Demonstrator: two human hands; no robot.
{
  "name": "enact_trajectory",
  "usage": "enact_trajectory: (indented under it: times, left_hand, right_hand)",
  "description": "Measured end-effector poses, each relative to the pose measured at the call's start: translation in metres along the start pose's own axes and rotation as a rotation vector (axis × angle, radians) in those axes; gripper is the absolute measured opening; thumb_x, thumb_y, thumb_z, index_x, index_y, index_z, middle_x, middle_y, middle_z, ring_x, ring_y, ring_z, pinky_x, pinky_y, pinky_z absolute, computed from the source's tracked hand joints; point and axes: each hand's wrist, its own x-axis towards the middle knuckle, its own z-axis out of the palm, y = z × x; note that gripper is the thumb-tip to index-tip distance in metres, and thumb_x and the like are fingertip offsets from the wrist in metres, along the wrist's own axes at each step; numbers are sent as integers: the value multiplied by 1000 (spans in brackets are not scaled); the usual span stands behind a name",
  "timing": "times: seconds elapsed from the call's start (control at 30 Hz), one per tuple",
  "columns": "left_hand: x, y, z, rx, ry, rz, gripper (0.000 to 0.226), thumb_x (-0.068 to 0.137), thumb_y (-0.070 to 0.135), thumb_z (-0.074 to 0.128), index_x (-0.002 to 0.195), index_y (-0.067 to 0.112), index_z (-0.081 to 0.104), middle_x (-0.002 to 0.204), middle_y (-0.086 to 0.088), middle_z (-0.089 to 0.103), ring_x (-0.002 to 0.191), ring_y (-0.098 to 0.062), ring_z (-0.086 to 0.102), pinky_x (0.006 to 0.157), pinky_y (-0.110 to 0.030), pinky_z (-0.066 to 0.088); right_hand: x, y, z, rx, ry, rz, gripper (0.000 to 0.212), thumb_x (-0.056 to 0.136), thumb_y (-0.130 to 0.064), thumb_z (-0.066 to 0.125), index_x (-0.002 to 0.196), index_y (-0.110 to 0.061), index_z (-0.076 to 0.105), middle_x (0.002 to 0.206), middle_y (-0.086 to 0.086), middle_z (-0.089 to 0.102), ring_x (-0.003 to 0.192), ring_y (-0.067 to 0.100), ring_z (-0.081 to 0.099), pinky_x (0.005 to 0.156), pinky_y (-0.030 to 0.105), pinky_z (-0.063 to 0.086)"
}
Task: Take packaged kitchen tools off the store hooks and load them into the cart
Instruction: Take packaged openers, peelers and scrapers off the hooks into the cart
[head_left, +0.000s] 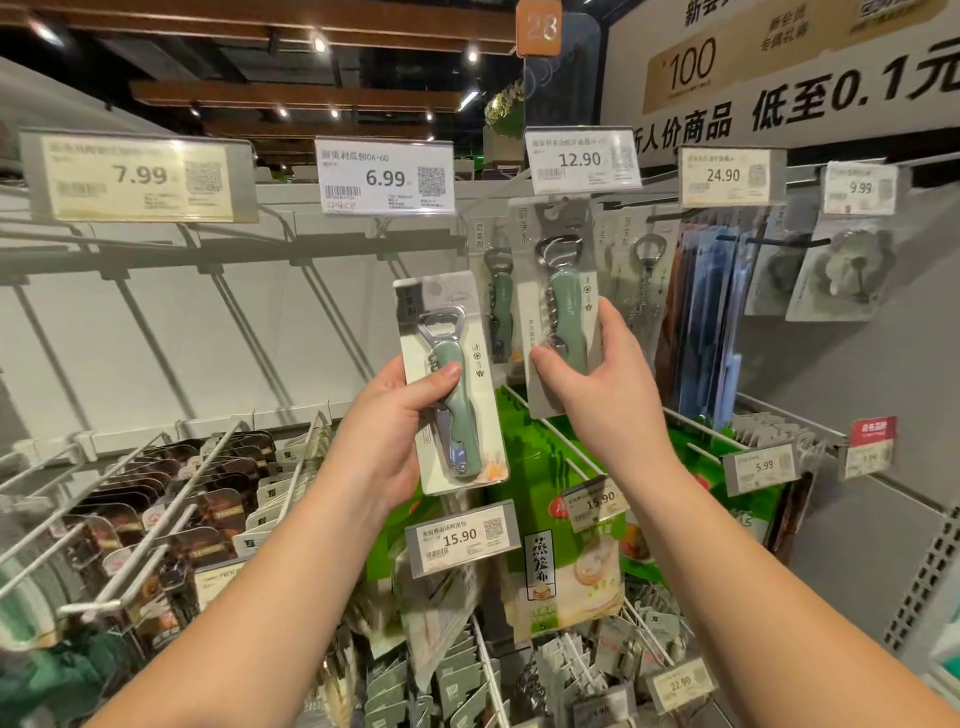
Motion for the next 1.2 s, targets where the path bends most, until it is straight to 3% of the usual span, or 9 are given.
enact_trajectory:
  times: [0.13,0.23,0.47,0.6,0.67,0.73,0.87,1.03,1.2]
  left_hand:
    - [1,1,-1,27,20,6,36,90,3,61,125,9,65,100,-9,74,88,-22,70,79,-41,60]
    - [2,1,-3,20,44,11,37,83,5,66,119,11,67,96,-7,74,86,-22,69,85,-44,58]
    - [1,3,-7,23,91,13,36,91,2,62,126,9,64,107,-10,72,94,-24,67,89,-44,57]
    - [0,4,-6,18,82,21,29,92,2,61,119,10,66,96,-6,74,83,-19,70,77,-38,61]
    - [-1,5,-6,17,84,20,24,92,1,60,113,11,67,90,-5,74,77,-17,70,73,-36,61]
    - [-2,5,-7,14,89,19,23,92,1,60,112,12,67,90,-5,74,78,-18,70,77,-38,60]
    - [-2,5,-8,16,105,26,27,92,1,60,116,11,66,94,-6,74,83,-21,69,84,-43,58]
    - [-2,6,-7,19,113,29,24,92,1,61,112,12,67,95,-7,74,84,-21,68,89,-45,55]
    - [-3,6,-3,19,118,20,24,92,2,61,112,12,68,97,-7,73,89,-23,66,92,-47,53]
  right_hand:
    - [11,7,10,-85,-8,32,78,90,-44,68,155,-22,30,152,-5,43,138,12,40,112,28,31]
    - [24,12,19,-109,-8,57,82,89,-45,67,155,-19,27,153,1,44,136,18,45,109,35,40]
    - [57,25,46,-125,-17,130,66,88,-37,69,141,-14,36,121,4,64,89,16,61,59,20,42]
    - [72,31,61,-183,-20,153,66,91,-37,68,140,-10,34,129,12,59,90,21,55,71,25,41]
    - [76,32,67,-182,-17,164,69,92,-37,68,143,-9,33,140,13,50,107,26,58,79,27,44]
    - [79,33,72,-163,-10,176,73,91,-36,69,147,-8,32,148,12,42,123,29,55,92,31,48]
    - [83,32,78,-170,-32,207,79,92,-38,68,152,-6,26,156,10,30,138,28,40,108,37,38]
    - [86,29,81,-218,-43,212,71,93,-40,65,145,-6,32,145,12,37,131,27,43,108,40,41]
    - [90,27,84,-213,-54,238,74,93,-40,64,149,-8,28,149,11,35,137,26,39,113,45,38]
